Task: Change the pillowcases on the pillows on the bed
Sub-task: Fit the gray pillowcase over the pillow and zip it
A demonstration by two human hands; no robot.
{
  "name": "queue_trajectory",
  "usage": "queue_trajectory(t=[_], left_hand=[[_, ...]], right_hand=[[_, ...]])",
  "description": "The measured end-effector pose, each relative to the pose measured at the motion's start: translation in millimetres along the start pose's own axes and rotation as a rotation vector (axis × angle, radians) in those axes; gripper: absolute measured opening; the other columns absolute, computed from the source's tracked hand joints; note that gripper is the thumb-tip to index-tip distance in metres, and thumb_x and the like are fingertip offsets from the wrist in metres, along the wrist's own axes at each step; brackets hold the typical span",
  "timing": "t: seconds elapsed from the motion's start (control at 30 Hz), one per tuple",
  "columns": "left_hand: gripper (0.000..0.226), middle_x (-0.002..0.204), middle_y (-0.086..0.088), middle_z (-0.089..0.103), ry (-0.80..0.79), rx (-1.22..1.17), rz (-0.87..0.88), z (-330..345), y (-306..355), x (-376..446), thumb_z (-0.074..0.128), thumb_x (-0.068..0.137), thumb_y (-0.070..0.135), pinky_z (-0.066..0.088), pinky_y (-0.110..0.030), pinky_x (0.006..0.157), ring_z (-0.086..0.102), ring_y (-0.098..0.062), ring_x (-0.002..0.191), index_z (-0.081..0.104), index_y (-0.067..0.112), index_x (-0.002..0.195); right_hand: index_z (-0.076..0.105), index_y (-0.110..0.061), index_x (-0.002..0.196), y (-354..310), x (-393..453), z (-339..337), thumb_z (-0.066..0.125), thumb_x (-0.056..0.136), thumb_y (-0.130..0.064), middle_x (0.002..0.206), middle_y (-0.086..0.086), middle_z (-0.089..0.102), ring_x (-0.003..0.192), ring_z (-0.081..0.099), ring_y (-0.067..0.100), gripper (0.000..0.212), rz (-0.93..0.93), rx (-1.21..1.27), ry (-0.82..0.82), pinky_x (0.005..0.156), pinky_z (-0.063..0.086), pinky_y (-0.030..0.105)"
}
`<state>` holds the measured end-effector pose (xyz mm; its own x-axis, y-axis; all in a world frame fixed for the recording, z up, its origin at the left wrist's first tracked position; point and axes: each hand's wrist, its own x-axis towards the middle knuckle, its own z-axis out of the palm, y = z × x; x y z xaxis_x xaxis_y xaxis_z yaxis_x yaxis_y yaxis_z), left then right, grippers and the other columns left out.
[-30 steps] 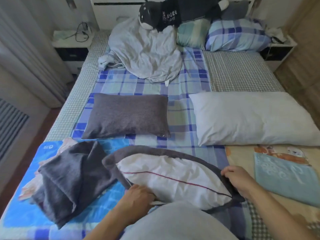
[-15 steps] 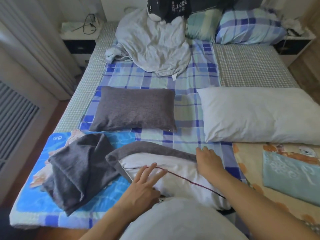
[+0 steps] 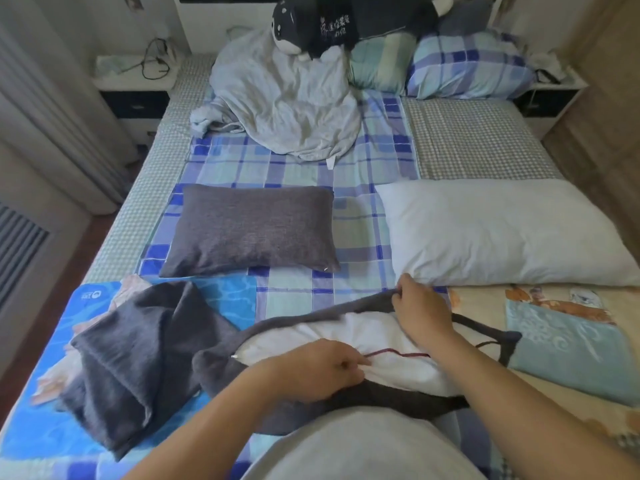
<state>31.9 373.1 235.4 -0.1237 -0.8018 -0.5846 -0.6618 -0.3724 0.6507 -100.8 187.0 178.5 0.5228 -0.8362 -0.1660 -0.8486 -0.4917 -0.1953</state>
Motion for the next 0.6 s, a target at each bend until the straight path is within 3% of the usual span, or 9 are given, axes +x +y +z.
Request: queue_trajectory(t=[0.07, 0.17, 0.27, 0.33, 0.37, 0.43, 0.5, 0.6], left_hand=[[0.033, 0.13, -0.004, 0.062, -0.086, 0.176, -0.057, 13.3, 0.8, 13.9, 0.05, 0.1, 0.039, 0.045, -0.042, 0.104, 0.06, -0.024, 0.113, 0.065, 0.015, 0.117], [0.036, 0.12, -0.005, 0.064, -0.073, 0.213, -0.073, 26.4, -8.3, 20.1, 0.043, 0.1, 0.042, 0.048, -0.042, 0.095, 0.061, -0.028, 0.105, 0.064, 0.015, 0.112], [0.027, 0.108, 0.003, 0.063, 0.213, 0.173, -0.044, 15.1, -26.3, 20.1, 0.038, 0.102, 0.037, 0.047, -0.034, 0.081, 0.058, -0.019, 0.091, 0.061, 0.025, 0.112], [0.022, 0.114, 0.002, 0.062, 0.479, 0.323, -0.109, 5.1, -42.4, 24.3, 0.046, 0.104, 0.032, 0.052, -0.037, 0.082, 0.063, -0.022, 0.098, 0.059, 0.029, 0.121], [0.028, 0.122, 0.001, 0.058, 0.526, 0.384, -0.139, 2.3, -49.6, 27.9, 0.05, 0.103, 0.034, 0.052, -0.037, 0.086, 0.062, -0.024, 0.106, 0.055, 0.03, 0.13], [0.042, 0.131, 0.001, 0.052, 0.45, 0.472, -0.181, 1.7, -56.8, 35.6, 0.052, 0.101, 0.044, 0.049, -0.039, 0.094, 0.055, -0.024, 0.115, 0.045, 0.031, 0.14], [0.039, 0.126, -0.001, 0.054, 0.453, 0.58, -0.267, 4.3, -62.3, 41.7, 0.048, 0.102, 0.042, 0.046, -0.039, 0.092, 0.056, -0.023, 0.11, 0.044, 0.027, 0.137], [0.032, 0.121, -0.003, 0.054, 0.573, 0.663, -0.435, -1.6, -74.5, 42.8, 0.051, 0.101, 0.027, 0.045, -0.037, 0.079, 0.058, -0.024, 0.103, 0.043, 0.024, 0.132]], right_hand=[[0.047, -0.02, 0.12, 7.3, -13.0, 20.6, 0.052, 0.098, -0.021, 0.111, 0.005, 0.061, 0.092, 0.059, 0.023, 0.023, -0.173, -0.099, -0.095, 0.073, 0.045, 0.032], [0.05, -0.016, 0.129, 10.9, -23.1, 37.2, 0.058, 0.091, -0.007, 0.119, 0.006, 0.054, 0.1, 0.056, 0.025, 0.039, -0.252, -0.122, -0.057, 0.077, 0.048, 0.033], [0.053, -0.013, 0.132, 16.2, -25.5, 35.1, 0.058, 0.088, -0.002, 0.117, 0.009, 0.06, 0.097, 0.06, 0.03, 0.045, -0.214, -0.057, 0.013, 0.075, 0.051, 0.037], [0.052, -0.015, 0.13, 19.1, -28.0, 26.7, 0.058, 0.088, -0.004, 0.1, 0.008, 0.066, 0.08, 0.064, 0.03, 0.043, -0.253, -0.048, 0.015, 0.065, 0.048, 0.036], [0.056, -0.014, 0.124, 18.9, -29.5, 22.9, 0.06, 0.088, -0.004, 0.088, 0.007, 0.066, 0.069, 0.062, 0.029, 0.039, -0.288, -0.038, 0.035, 0.058, 0.047, 0.036], [0.062, -0.013, 0.111, 18.4, -28.1, 17.1, 0.064, 0.087, -0.003, 0.074, 0.005, 0.064, 0.056, 0.057, 0.028, 0.026, -0.335, -0.008, 0.072, 0.049, 0.047, 0.036], [0.063, -0.013, 0.106, 20.8, -23.5, 13.8, 0.059, 0.091, -0.006, 0.079, 0.006, 0.066, 0.06, 0.058, 0.03, 0.016, -0.342, 0.01, 0.072, 0.052, 0.045, 0.037], [0.062, -0.013, 0.111, 27.3, -22.0, 10.7, 0.052, 0.096, -0.009, 0.097, 0.008, 0.066, 0.073, 0.062, 0.032, 0.018, -0.36, 0.015, 0.025, 0.06, 0.048, 0.039]])
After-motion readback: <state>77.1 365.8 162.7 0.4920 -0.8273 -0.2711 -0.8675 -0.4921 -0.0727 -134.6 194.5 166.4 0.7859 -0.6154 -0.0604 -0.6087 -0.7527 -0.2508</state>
